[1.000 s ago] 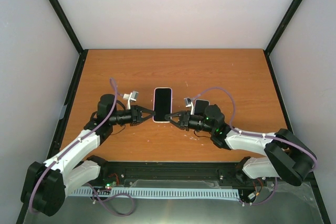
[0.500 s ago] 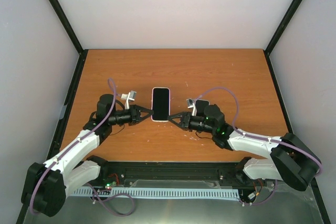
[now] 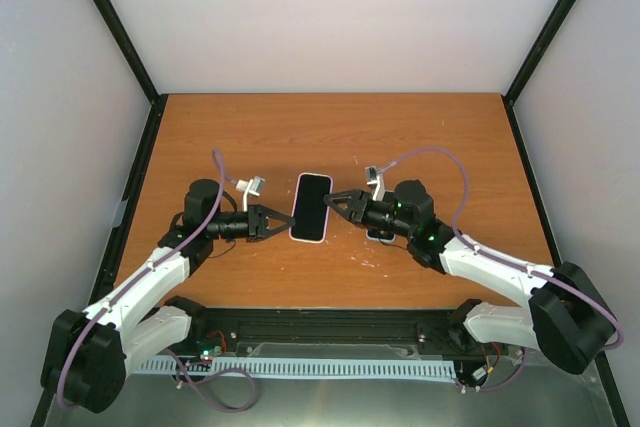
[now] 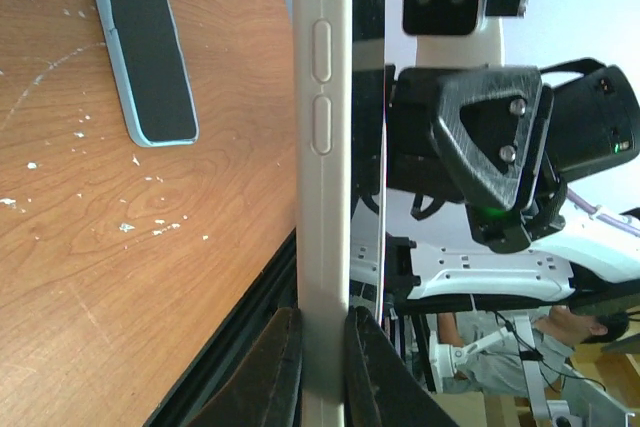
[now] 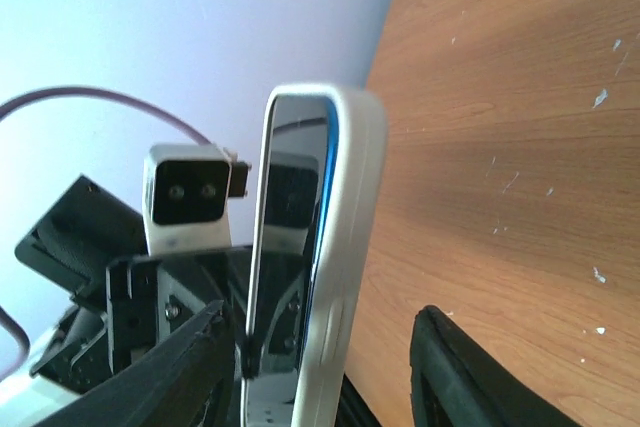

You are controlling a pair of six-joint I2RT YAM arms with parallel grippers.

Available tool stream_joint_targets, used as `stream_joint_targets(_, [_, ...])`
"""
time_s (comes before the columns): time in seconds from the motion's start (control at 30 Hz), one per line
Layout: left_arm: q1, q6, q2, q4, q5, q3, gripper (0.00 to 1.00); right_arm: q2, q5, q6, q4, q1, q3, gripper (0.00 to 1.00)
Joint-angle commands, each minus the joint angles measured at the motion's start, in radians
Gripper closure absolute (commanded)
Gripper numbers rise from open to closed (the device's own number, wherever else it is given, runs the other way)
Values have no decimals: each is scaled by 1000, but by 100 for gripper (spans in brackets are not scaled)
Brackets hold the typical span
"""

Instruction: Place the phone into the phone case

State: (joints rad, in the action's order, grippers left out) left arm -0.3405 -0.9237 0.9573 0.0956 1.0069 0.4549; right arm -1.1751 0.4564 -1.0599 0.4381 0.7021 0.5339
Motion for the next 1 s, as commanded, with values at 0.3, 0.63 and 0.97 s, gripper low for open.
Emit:
stream_joint_targets(0.3, [1,118,-12,-44,70,48,100,-56,-4,34,-22,-50,110,80])
stream_joint_targets(0.63, [2,222,23,-247,-76,136,100,-57,-43,78,-137,-52,133,97])
stream_joint_targets(0.97, [1,181,54,-199,-108,115,100,-35,-74,140,-219,-53,104,54])
